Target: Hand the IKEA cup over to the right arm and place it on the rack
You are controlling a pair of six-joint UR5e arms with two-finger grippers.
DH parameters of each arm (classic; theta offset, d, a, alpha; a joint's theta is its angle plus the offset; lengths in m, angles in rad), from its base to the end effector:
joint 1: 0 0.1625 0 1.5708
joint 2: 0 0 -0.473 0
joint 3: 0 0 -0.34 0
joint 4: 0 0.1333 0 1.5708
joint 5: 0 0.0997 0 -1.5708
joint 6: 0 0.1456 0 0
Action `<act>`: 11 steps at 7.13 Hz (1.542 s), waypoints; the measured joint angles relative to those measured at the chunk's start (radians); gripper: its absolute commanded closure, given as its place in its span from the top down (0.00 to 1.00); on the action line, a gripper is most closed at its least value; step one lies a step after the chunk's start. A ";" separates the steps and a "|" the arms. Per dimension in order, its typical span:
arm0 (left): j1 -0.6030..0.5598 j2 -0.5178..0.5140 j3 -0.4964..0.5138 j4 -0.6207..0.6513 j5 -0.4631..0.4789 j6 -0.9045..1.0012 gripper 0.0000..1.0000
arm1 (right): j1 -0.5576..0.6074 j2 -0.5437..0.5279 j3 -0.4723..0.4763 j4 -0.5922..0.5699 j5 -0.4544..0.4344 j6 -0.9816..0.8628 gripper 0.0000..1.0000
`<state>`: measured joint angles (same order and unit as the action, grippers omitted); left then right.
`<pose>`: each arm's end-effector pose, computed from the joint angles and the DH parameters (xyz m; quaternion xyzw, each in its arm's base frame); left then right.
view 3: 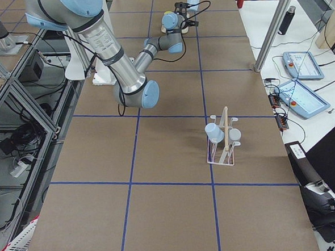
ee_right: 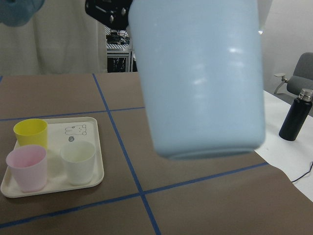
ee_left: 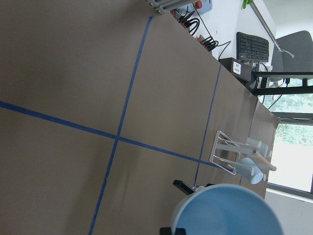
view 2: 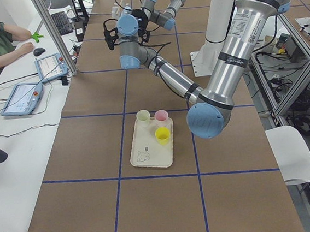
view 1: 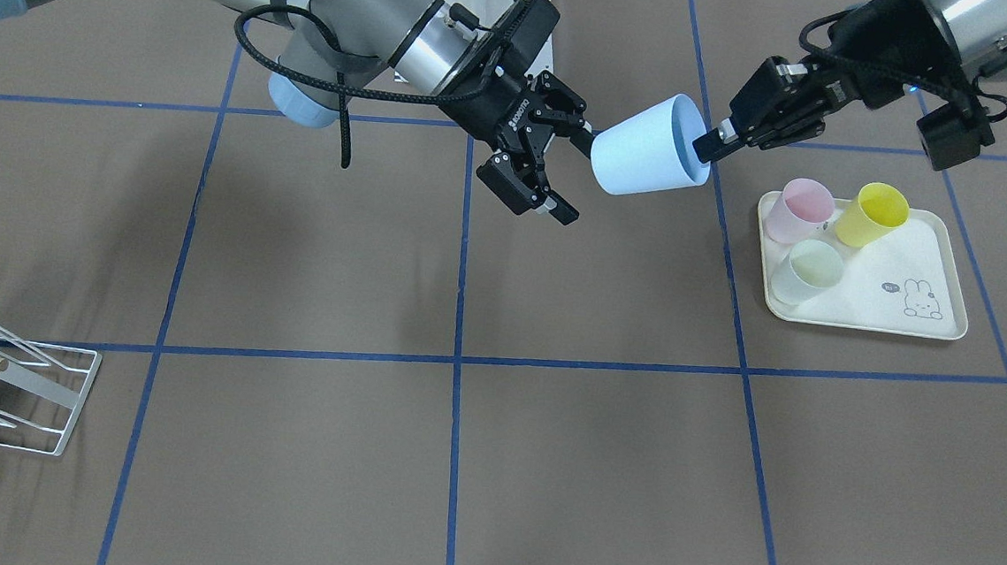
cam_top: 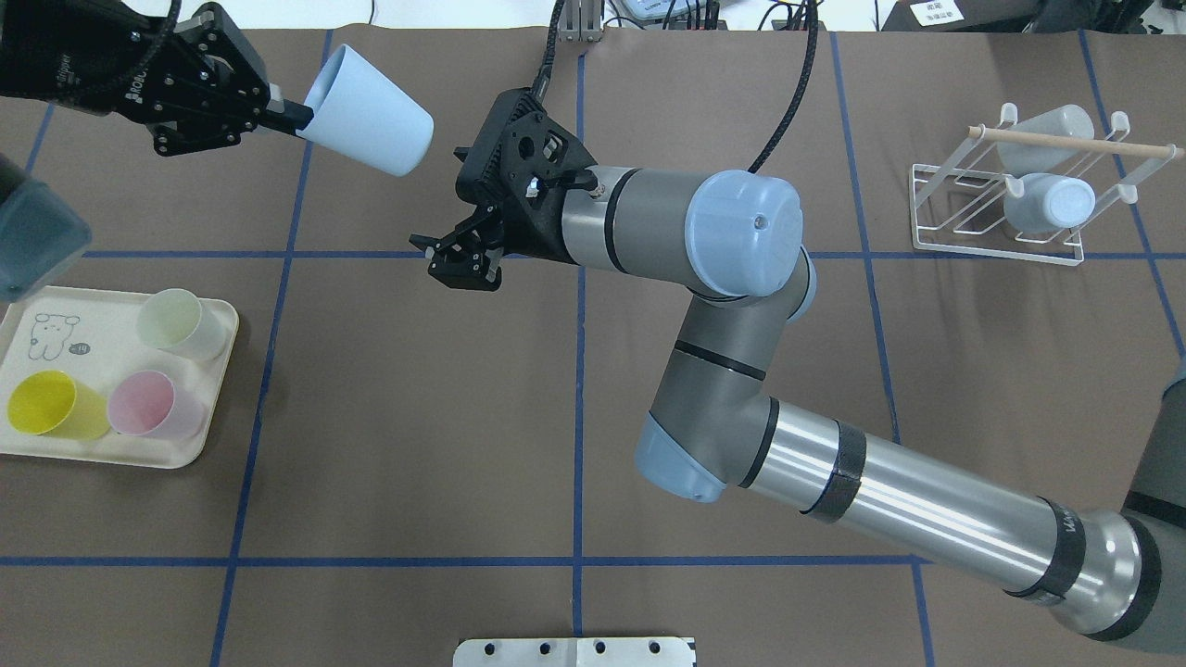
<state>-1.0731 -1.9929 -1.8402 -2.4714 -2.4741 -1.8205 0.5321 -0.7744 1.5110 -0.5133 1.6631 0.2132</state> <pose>0.2429 -0.4868 0.2756 -0.0225 0.7114 -0.1405 0.6882 -0.5504 -0.4632 0.1355 0.6158 -0.4807 -0.2830 0.5565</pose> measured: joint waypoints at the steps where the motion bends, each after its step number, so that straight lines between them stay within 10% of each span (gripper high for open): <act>1: 0.011 0.000 0.000 0.000 0.000 0.000 0.00 | -0.002 0.001 0.004 0.002 -0.008 0.000 0.99; 11: 0.034 0.000 0.008 0.006 0.000 0.001 0.00 | -0.001 -0.003 0.032 0.002 -0.014 -0.049 0.99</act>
<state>-1.0391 -1.9926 -1.8323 -2.4656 -2.4743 -1.8195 0.5307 -0.7774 1.5430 -0.5108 1.6490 0.1641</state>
